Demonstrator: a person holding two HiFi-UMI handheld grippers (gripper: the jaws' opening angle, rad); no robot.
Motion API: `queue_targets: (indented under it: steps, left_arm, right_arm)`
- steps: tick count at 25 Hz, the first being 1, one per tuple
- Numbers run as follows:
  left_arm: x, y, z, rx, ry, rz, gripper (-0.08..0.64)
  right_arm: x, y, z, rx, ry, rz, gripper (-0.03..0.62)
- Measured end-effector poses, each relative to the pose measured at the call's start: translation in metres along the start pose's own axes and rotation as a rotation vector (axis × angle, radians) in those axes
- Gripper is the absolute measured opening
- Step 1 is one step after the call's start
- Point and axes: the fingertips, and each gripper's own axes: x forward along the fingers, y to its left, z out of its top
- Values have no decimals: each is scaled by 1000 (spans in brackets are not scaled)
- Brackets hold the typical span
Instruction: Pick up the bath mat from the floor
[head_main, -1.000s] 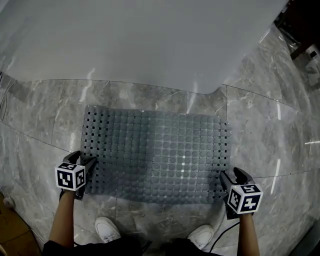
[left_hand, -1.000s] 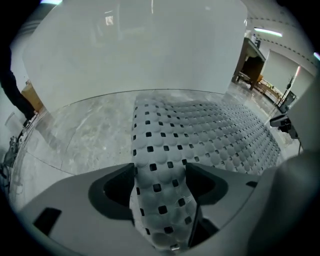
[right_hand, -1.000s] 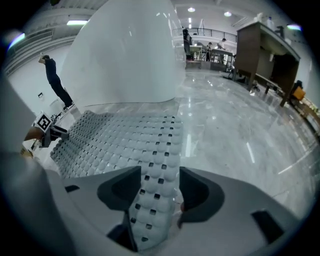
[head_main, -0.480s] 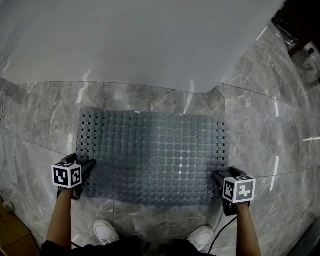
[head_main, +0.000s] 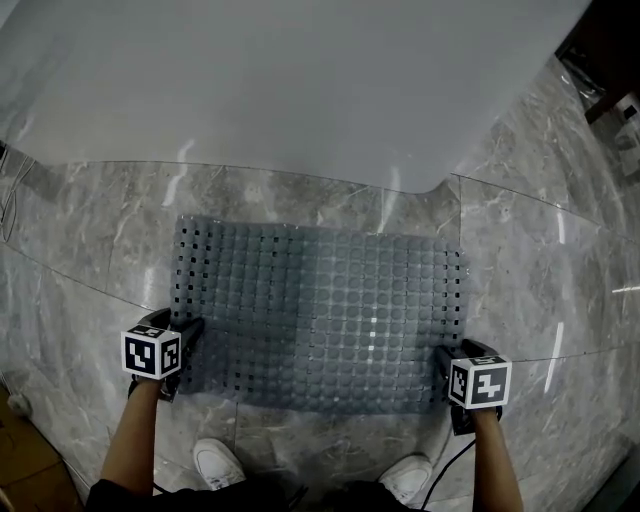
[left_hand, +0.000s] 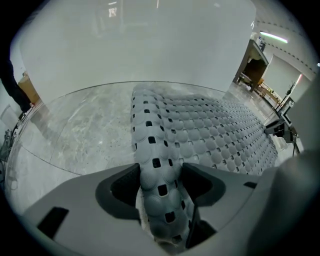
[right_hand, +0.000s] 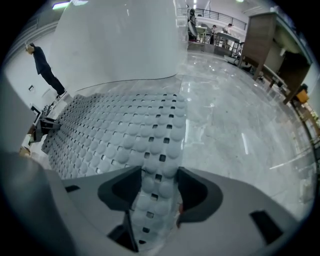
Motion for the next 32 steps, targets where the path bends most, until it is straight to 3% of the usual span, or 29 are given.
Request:
queue_targets:
  steps: [5, 13, 22, 32]
  left_arm:
    - [-6, -11, 2, 6, -24, -34, 203]
    - [-25, -31, 12, 20, -111, -132, 102]
    - [-62, -49, 24, 7, -220, -218, 83]
    - [-114, -71, 44, 8, -285, -243, 77]
  right_arm:
    - [-3, 8, 2, -35, -29, 8, 181]
    - [-19, 20, 8, -119, -105, 9, 132]
    - [-50, 36, 21, -176, -209, 3, 95]
    - [-98, 53, 38, -205, -264, -9, 87]
